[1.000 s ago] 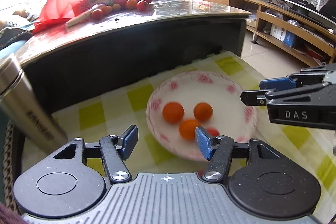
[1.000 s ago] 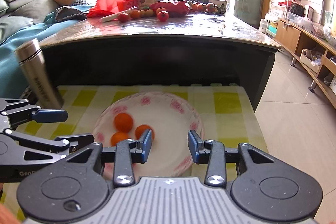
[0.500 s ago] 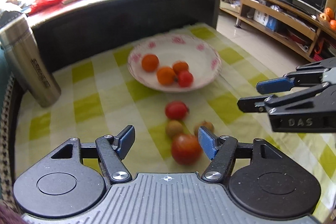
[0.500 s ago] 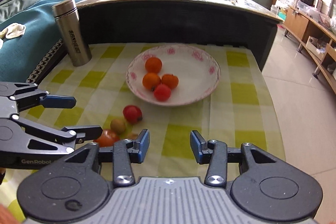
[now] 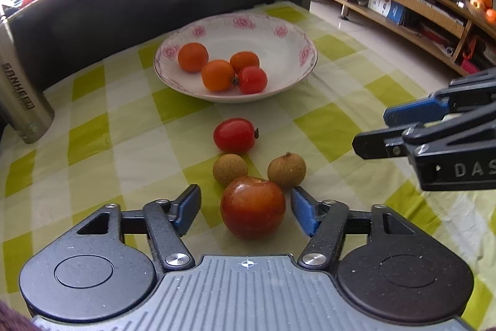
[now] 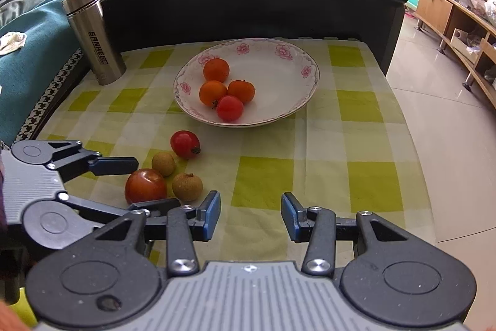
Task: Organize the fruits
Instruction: 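Lower the left tool onto the large red tomato and close it, then grasp a small brown round fruit with the right tool while the left tool holds the tomato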
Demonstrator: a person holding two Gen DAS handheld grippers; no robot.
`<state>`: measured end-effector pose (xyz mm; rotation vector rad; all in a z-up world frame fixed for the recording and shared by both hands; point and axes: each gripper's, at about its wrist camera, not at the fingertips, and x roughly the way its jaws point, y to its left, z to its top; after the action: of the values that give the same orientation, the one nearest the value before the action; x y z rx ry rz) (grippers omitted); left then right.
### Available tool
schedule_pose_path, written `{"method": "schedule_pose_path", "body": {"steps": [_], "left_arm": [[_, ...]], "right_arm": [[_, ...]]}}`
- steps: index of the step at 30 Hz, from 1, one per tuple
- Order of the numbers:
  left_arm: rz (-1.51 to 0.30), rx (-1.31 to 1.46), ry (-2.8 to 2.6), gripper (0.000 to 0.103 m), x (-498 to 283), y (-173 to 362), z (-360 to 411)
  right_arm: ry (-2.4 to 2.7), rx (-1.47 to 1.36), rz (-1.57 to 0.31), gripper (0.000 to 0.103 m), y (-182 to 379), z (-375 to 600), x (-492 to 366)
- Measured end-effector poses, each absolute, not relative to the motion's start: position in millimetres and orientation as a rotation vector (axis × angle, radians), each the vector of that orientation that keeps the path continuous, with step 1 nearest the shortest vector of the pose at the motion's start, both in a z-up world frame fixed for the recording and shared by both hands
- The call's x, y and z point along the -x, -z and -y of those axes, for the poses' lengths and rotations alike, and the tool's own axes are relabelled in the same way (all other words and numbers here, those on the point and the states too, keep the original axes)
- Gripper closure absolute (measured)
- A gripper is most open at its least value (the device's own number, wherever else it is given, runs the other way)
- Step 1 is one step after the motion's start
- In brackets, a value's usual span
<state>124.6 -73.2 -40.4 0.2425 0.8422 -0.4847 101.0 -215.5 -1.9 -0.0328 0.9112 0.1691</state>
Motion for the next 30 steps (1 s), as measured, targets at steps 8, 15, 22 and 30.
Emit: {"method": "schedule_pose_path", "body": {"steps": [8, 15, 22, 30], "left_arm": [[-0.846, -0.223, 0.5, 0.053, -123.9, 36.2, 63.9], [-0.881, -0.216, 0.446, 0.053, -115.3, 30.5, 32.7], [-0.891, -0.205, 0.431, 0.052, -118.0, 34.0, 25.6], [-0.867, -0.246, 0.459, 0.032, -114.0, 40.8, 34.6]], "right_arm": [[-0.2, 0.063, -0.921, 0.055, 6.9, 203.2, -108.3], [-0.28, 0.081, -0.917, 0.055, 9.7, 188.8, -108.2], [-0.344, 0.128, -0.912, 0.053, 25.4, 164.8, -124.1], [-0.341, 0.17, -0.91, 0.052, 40.0, 157.3, -133.3]]}}
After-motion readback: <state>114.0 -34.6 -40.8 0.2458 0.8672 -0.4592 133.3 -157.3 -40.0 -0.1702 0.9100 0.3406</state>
